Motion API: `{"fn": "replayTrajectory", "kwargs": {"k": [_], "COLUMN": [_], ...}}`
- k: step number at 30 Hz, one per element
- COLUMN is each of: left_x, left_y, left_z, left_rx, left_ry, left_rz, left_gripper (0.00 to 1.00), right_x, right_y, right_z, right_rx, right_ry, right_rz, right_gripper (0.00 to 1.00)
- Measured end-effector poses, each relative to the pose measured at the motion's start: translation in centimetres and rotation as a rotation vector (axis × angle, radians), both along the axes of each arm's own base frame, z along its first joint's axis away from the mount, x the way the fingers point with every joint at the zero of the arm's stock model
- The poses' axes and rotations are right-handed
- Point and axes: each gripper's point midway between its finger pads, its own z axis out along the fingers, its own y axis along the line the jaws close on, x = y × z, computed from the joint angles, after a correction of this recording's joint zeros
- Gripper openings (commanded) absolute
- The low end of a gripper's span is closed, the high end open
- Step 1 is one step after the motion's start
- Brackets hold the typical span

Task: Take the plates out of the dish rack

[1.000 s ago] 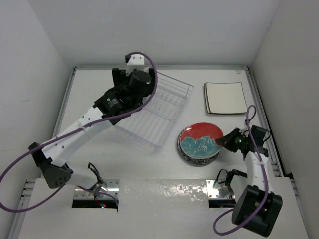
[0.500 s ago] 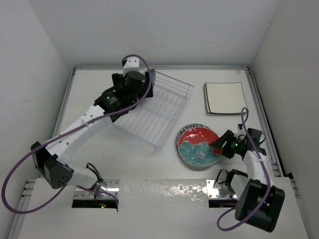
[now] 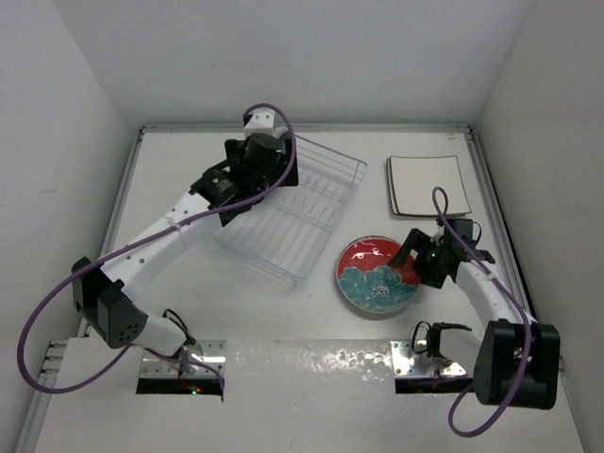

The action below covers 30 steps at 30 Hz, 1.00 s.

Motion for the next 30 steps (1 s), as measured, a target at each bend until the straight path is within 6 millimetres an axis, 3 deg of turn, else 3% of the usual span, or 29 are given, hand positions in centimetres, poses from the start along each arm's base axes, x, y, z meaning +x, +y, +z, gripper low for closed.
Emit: {"fn": "replayTrajectory", "kwargs": {"k": [7, 15, 18, 22, 24, 30], "left_x": [0.3, 1.6, 2.3, 4.5, 5.8, 9.8], "left_y": [0.4, 0.7, 0.7, 0.3, 0.2, -0.2], "left_z": [-0.2, -2.3, -2.8, -2.6, -2.4, -2.0], "left_rx": [-0.001, 0.011, 0.031, 0.037, 0.037, 0.045], "left_ry": [0.007, 0.061, 0.076, 0.079, 0.083, 0.098], "left_rz": [0.004, -0.003, -0.024, -0.071, -0.098, -0.158], "left_gripper": [1.0, 0.99, 0.93, 0.71, 0.66, 0.52], "right_x": [0.8, 3.1, 4.1, 4.5, 4.4, 3.6], "right_y": [-1.8, -0.4, -0.5, -0.2, -0.1, 0.5], "right_z": [0.5, 3.4, 5.7, 9.3, 10.8, 11.5], "right_rx": [-0.159, -0.358, -0.409, -0.393, -0.384, -0.367], "right_ry": [0.046, 0.01, -0.05, -0.188, -0.242, -0.266], "right_rz": [-0.013, 0.127, 0.12, 0.105, 0.11, 0.174], "right_gripper": [0.99, 0.99, 0.99, 0.99, 0.99, 0.98]}}
